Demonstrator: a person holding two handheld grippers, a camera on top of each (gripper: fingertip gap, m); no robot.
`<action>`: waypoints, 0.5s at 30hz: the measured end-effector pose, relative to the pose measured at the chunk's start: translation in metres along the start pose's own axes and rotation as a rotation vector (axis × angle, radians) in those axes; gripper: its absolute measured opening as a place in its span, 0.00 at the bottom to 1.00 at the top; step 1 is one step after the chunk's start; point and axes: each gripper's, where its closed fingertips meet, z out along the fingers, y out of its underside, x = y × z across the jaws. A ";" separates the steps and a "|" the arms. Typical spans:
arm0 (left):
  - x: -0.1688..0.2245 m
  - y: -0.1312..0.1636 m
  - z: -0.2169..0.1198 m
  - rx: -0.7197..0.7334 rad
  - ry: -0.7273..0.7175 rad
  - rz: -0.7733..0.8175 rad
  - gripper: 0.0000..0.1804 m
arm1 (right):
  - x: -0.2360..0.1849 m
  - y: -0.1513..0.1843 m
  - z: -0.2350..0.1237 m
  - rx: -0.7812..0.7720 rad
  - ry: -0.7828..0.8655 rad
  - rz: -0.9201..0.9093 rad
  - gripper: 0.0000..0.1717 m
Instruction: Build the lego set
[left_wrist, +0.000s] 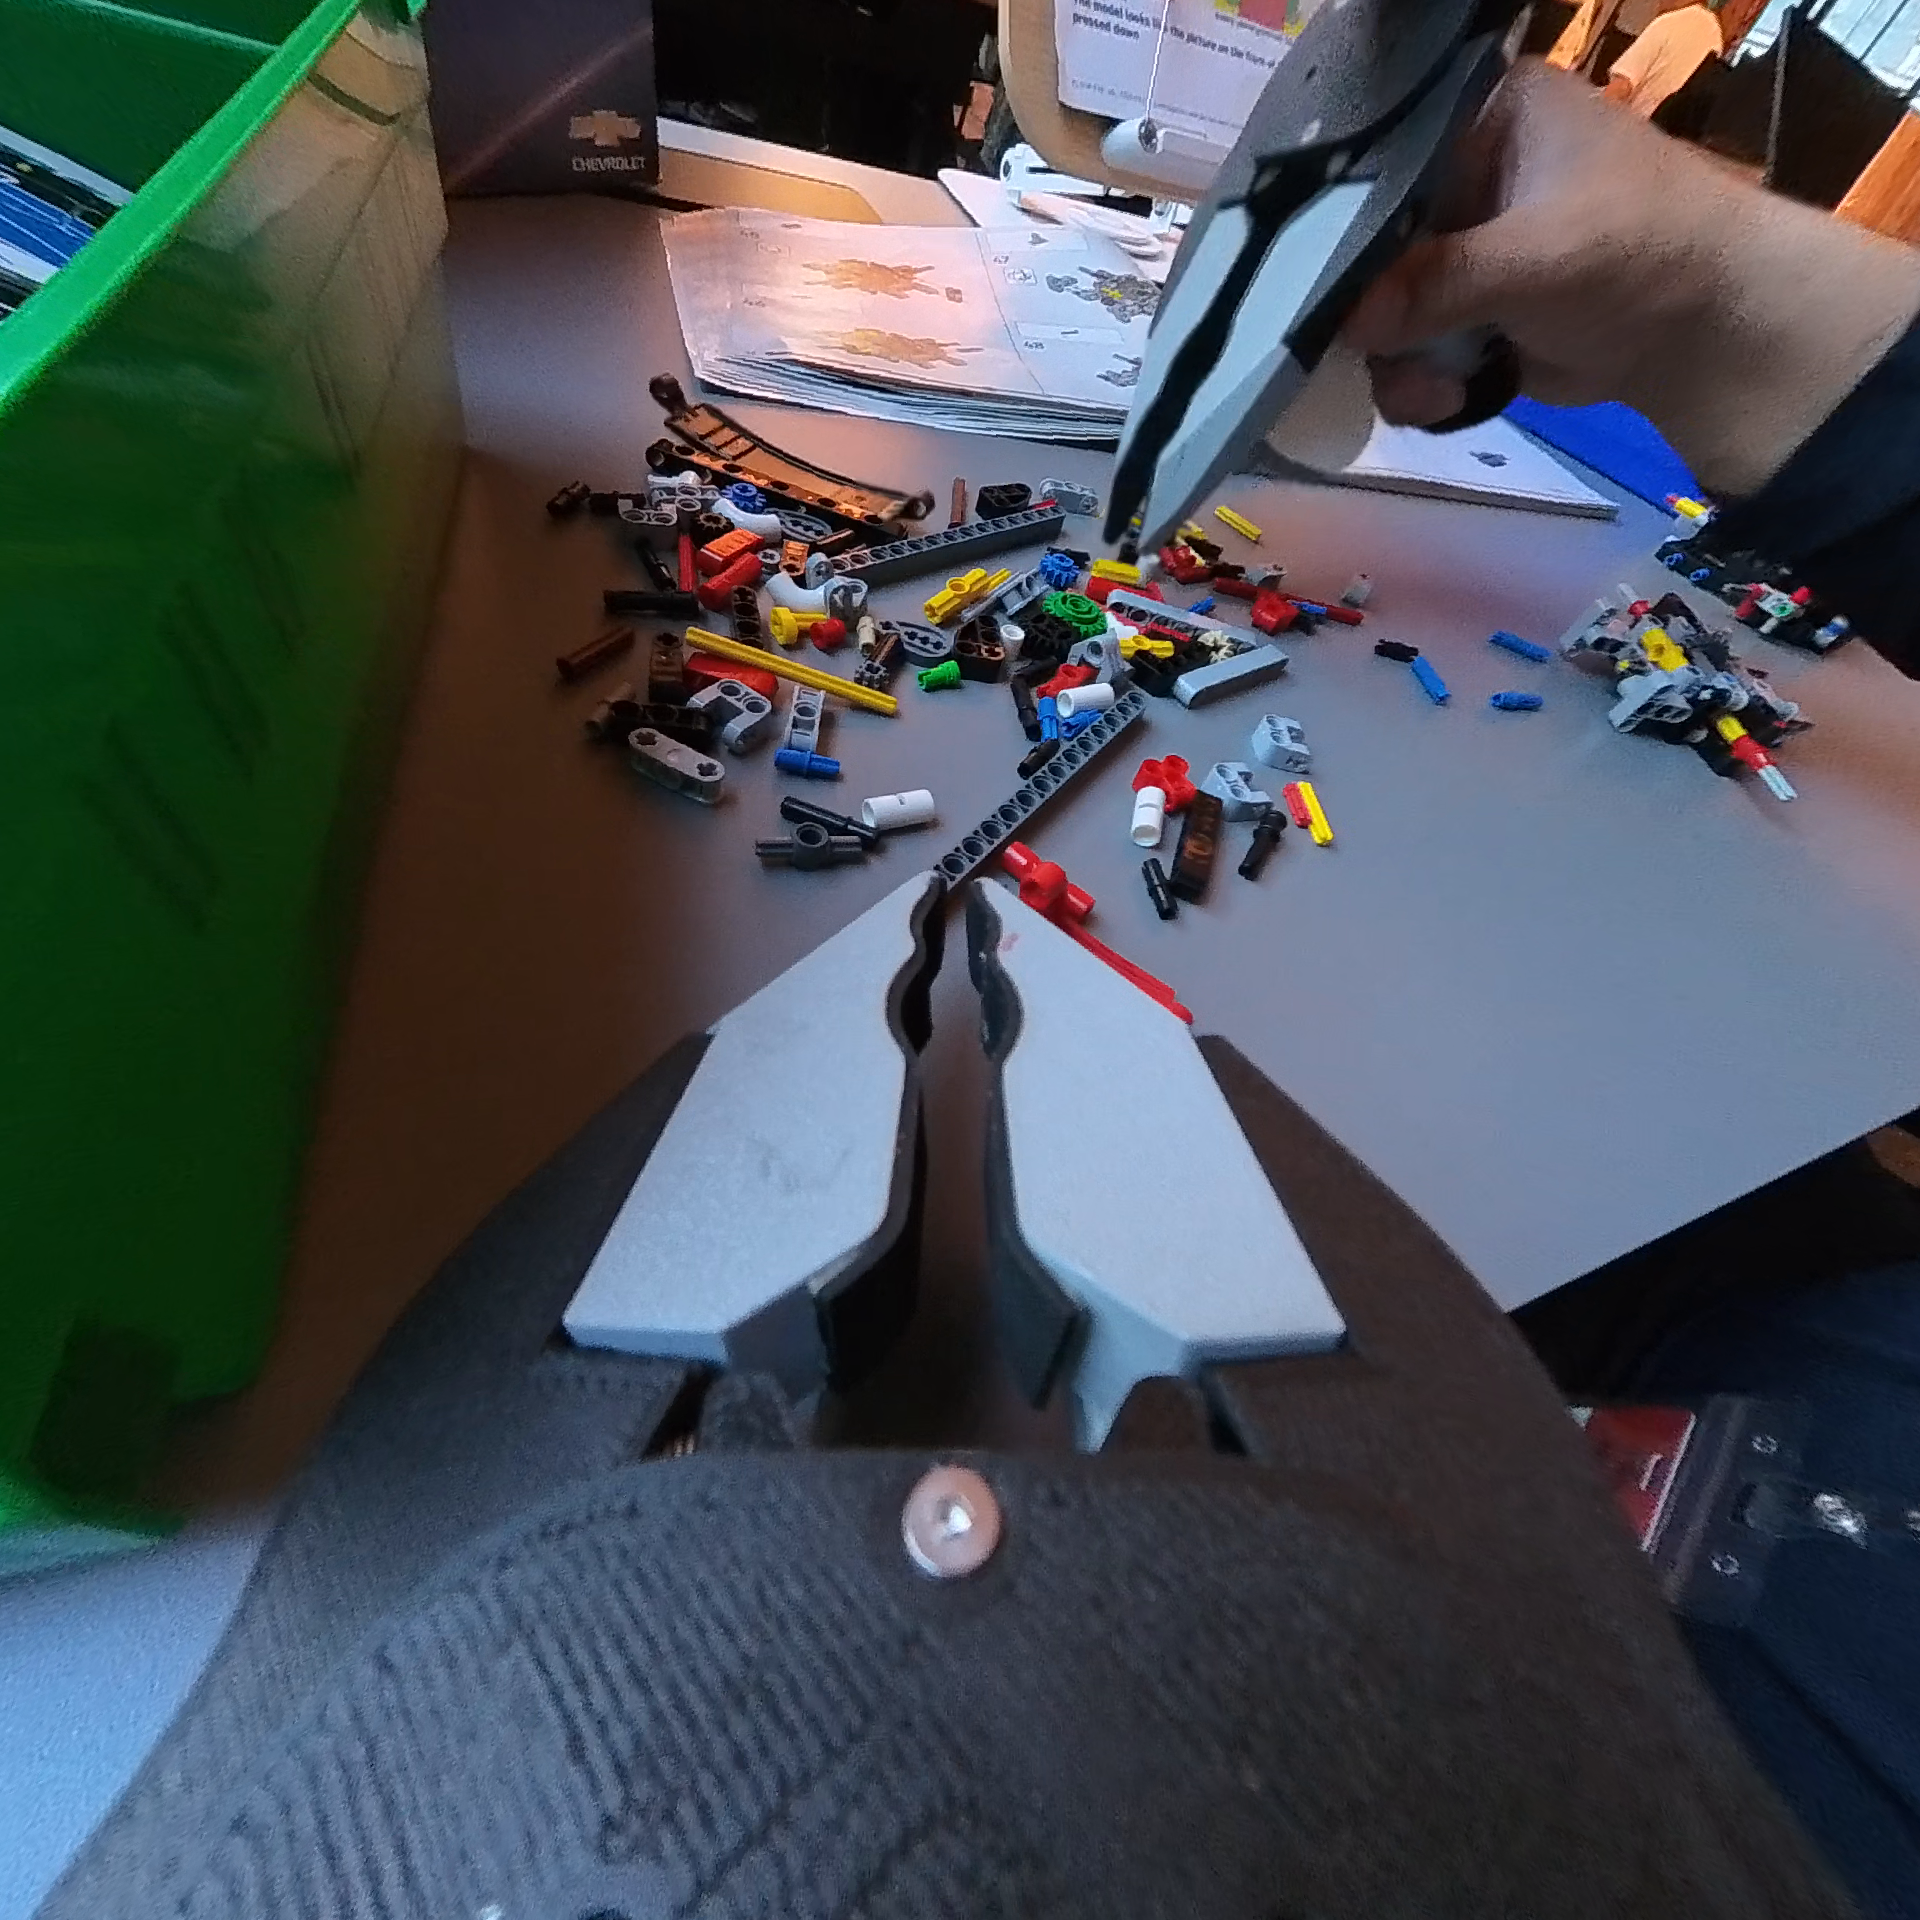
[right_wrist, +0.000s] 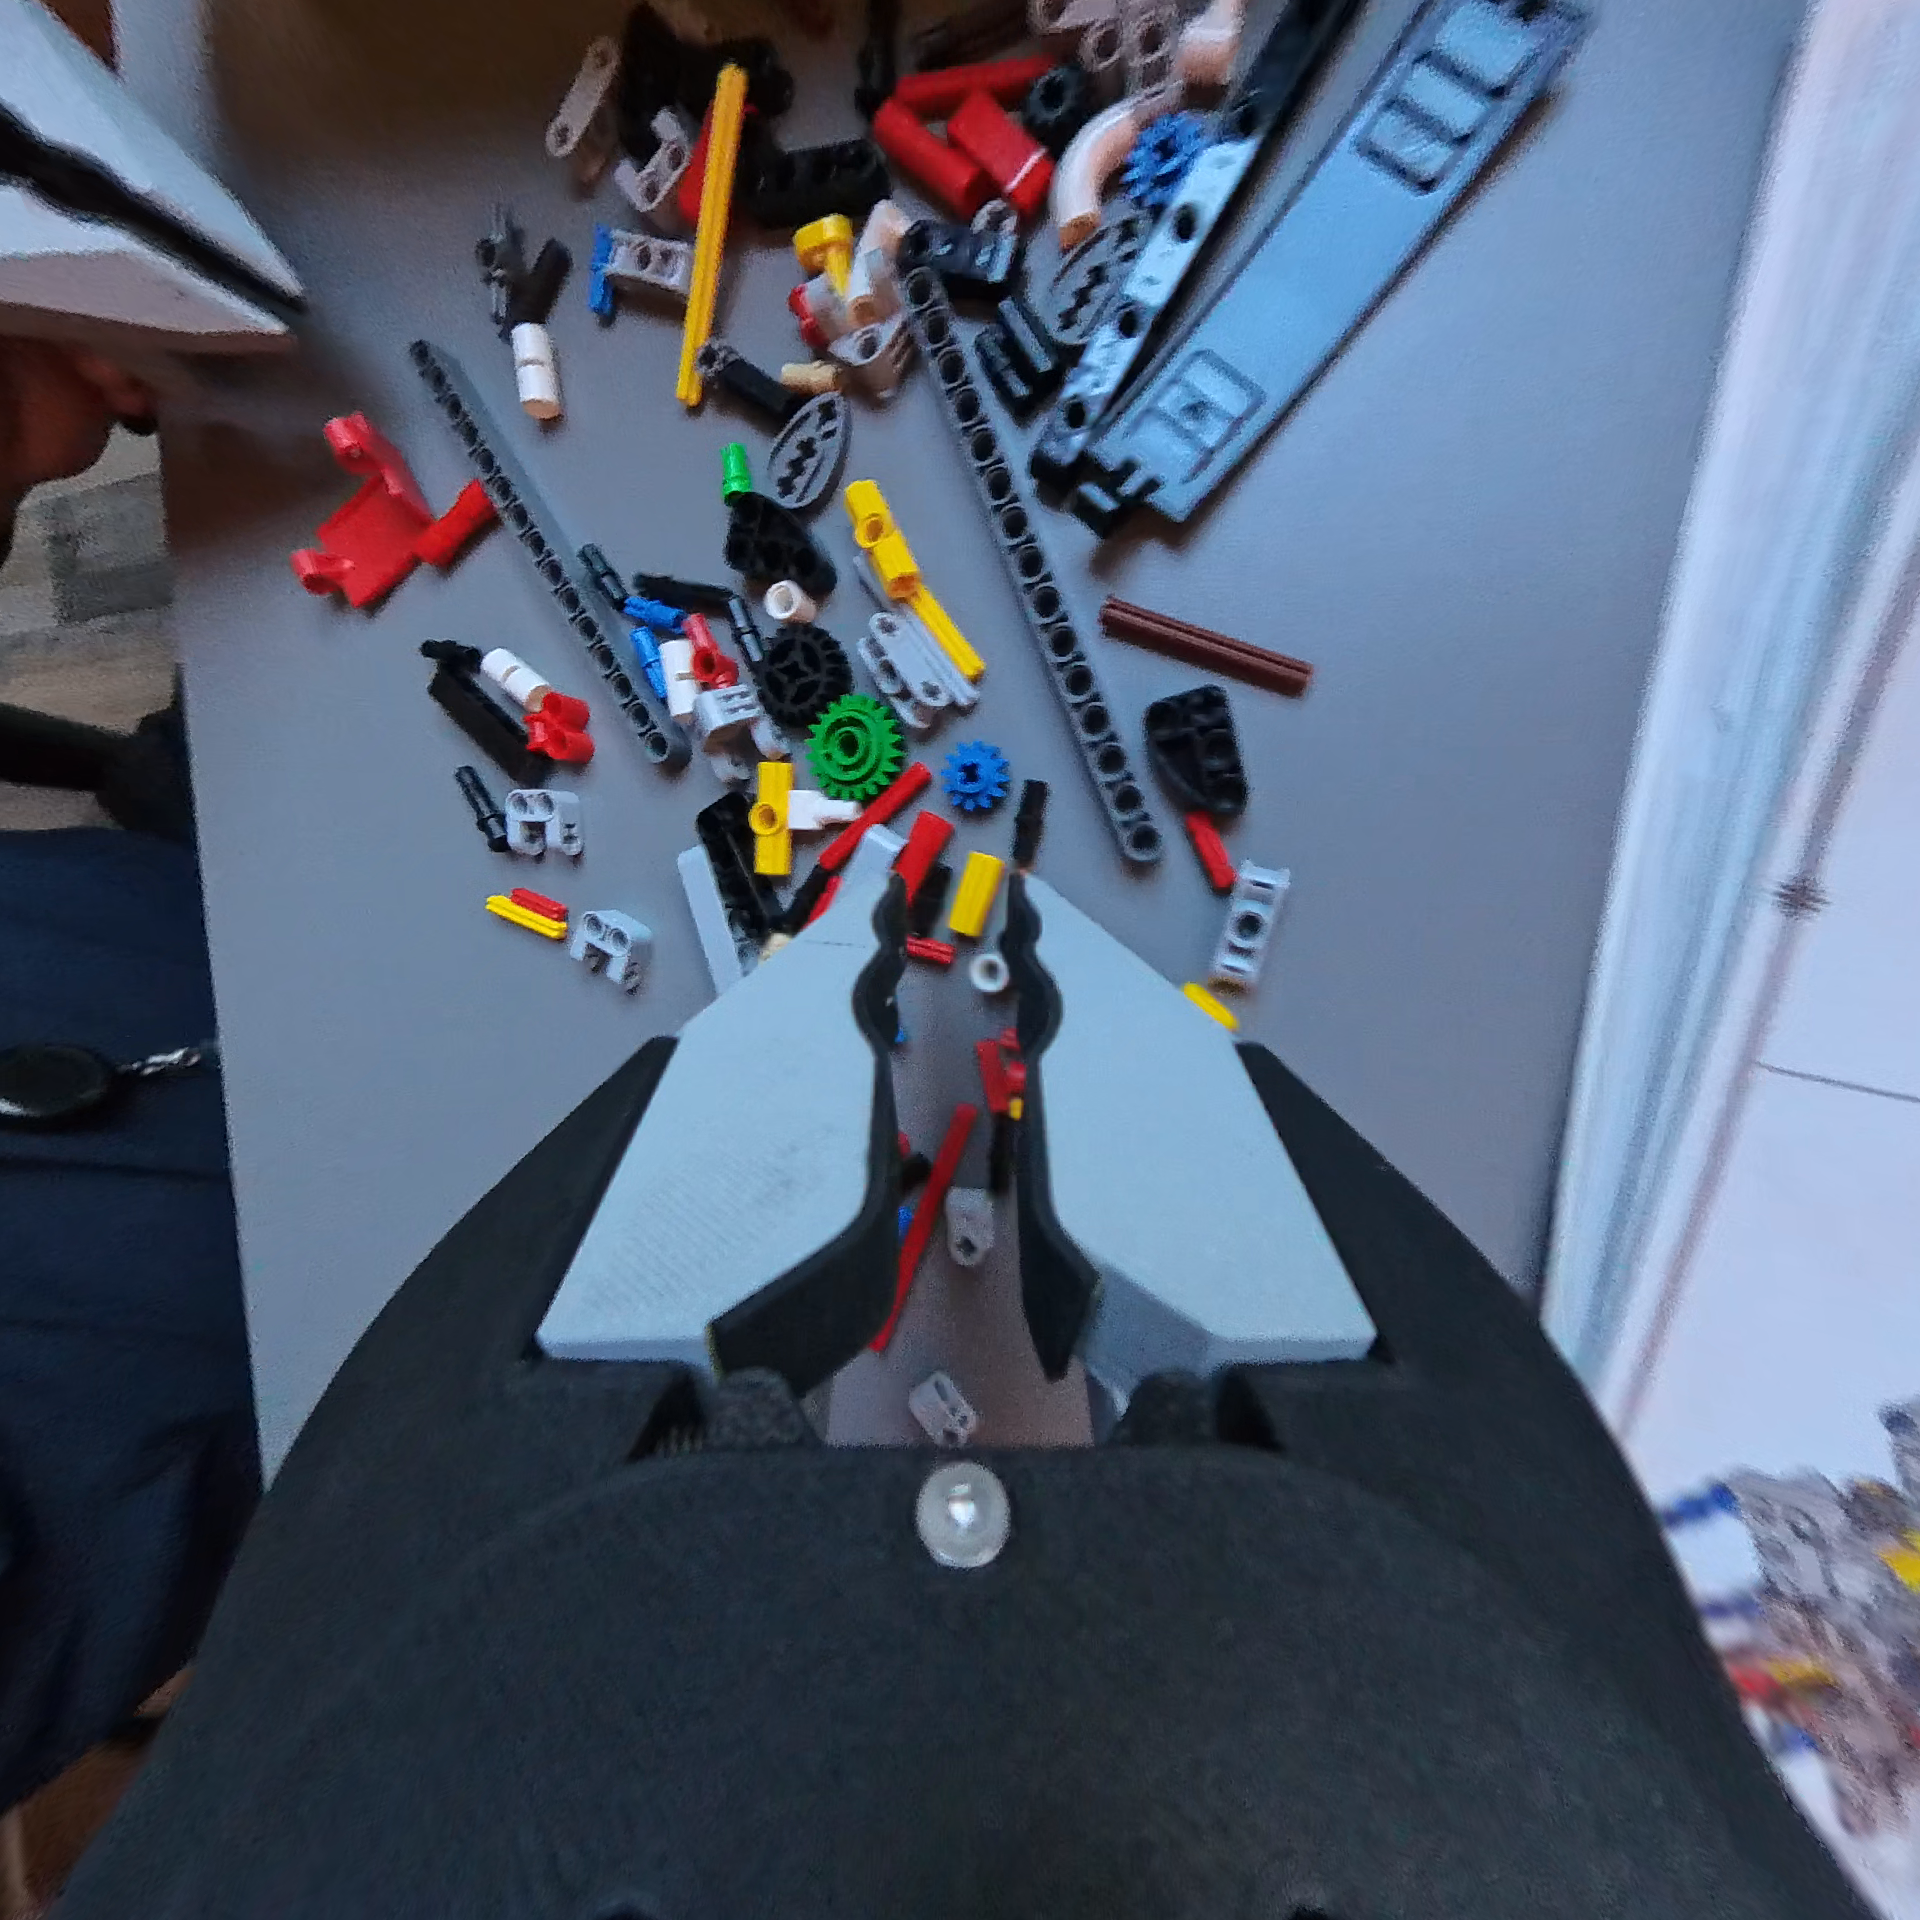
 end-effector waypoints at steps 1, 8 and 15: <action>0.000 0.000 0.000 0.000 0.000 0.000 0.01 | 0.007 -0.002 -0.005 0.014 0.034 0.010 0.09; 0.000 0.000 0.000 0.001 0.006 -0.005 0.01 | 0.031 -0.003 -0.002 0.014 0.113 0.077 0.10; 0.001 0.000 0.000 0.001 0.004 0.001 0.01 | -0.001 -0.028 0.018 0.063 -0.024 0.041 0.08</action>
